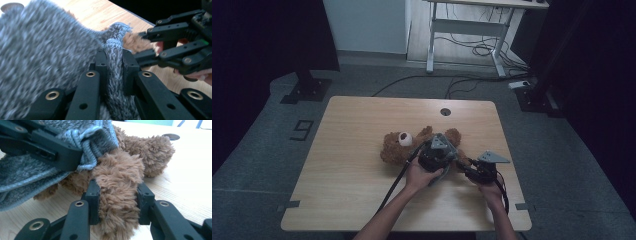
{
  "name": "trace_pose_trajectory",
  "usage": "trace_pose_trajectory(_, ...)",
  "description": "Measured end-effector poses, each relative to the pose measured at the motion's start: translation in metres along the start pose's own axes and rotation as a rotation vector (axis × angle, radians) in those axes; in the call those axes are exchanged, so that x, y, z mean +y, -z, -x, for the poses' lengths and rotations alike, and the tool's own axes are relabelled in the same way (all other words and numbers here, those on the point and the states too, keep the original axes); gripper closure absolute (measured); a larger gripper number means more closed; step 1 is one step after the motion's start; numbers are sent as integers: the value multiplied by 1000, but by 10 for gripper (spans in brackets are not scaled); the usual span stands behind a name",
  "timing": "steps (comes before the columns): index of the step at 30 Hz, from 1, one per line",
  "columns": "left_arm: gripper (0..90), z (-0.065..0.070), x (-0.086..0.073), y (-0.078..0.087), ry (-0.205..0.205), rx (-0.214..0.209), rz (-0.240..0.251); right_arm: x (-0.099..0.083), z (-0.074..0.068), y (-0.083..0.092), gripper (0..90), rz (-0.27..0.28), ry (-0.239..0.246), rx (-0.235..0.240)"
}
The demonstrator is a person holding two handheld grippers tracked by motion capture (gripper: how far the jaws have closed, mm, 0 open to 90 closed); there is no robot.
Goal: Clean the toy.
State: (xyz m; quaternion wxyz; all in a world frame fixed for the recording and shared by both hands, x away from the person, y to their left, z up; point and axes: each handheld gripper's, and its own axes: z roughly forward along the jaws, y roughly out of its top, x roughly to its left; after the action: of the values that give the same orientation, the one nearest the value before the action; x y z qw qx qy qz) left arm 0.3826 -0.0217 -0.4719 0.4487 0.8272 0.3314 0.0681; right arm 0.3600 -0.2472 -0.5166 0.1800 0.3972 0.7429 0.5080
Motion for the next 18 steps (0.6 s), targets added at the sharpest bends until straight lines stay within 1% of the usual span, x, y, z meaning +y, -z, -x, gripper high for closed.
trace_pose_trajectory(1,787,-3,-2,2,13,-3,7,0,0,0,635,-3,-1,4)
trace_pose_trajectory(2,788,-5,-4,6,15,6,11,0,0,-1,635,0,-1,5)
trace_pose_trajectory(3,788,-5,-4,6,15,6,11,0,0,-1,635,0,-1,5)
trace_pose_trajectory(6,787,-13,-11,20,22,31,15,-1,1,0,635,3,0,10)
trace_pose_trajectory(7,787,-13,-11,20,22,31,15,-1,1,0,635,3,0,10)
trace_pose_trajectory(8,787,-19,-15,31,18,55,12,-2,1,0,635,5,0,13)
trace_pose_trajectory(9,786,-19,-15,31,18,55,12,-2,1,0,635,5,0,13)
trace_pose_trajectory(11,786,-30,-22,50,28,88,20,-2,2,0,635,4,-1,16)
trace_pose_trajectory(12,786,-36,-27,62,30,126,26,-2,2,0,635,4,-1,17)
trace_pose_trajectory(13,785,-36,-27,62,30,126,26,-2,2,0,635,4,-1,17)
trace_pose_trajectory(14,785,-44,-32,74,37,158,27,-2,2,0,635,4,0,17)
trace_pose_trajectory(16,785,-55,-39,87,54,184,41,-3,3,0,634,3,4,19)
trace_pose_trajectory(18,785,-67,-45,103,81,200,66,-3,2,0,635,3,5,18)
